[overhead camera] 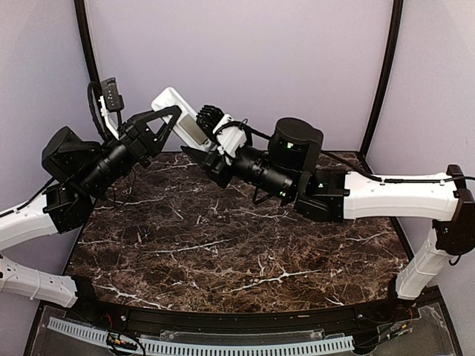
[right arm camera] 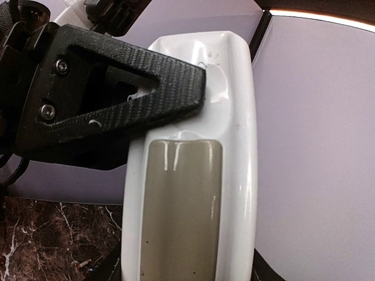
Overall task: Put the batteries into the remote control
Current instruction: Pass from the left arm to the right, then pass from the right arm to the left
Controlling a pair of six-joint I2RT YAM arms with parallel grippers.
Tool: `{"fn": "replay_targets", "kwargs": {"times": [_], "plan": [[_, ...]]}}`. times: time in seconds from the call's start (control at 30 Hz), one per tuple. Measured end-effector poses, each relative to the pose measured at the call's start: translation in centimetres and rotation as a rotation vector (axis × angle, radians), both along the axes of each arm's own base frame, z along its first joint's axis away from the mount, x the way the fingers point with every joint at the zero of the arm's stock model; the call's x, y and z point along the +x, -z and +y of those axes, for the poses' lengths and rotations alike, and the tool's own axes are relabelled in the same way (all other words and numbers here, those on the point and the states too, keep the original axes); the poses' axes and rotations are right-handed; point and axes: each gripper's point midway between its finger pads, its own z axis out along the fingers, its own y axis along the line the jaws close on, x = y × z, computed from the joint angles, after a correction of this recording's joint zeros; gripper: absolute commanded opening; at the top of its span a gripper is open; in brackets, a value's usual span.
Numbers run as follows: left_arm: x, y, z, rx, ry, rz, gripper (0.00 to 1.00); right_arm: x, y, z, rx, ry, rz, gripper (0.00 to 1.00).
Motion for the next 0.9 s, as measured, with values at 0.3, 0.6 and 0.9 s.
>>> {"fn": "replay_targets", "kwargs": {"times": [0.3,0.6,0.9], "plan": [[0.1,0.5,0.5,0.030,-0.030,0.004,0.70,-0.2,0.7,0.0,-0.069,-0.005,-0.006,0.07],[-1.6,-0.4,1.2,0.201,-0.007,0.012,0.99,-1.8,2.5,-3.2,-0.293,-0.068,0.002,0.04],[-4.5,2.4,1.2,0.495,0.132,0.117,0.99,-4.9,5.8,-7.6,-0.558,-0.199,-0.108,0.06]]}}
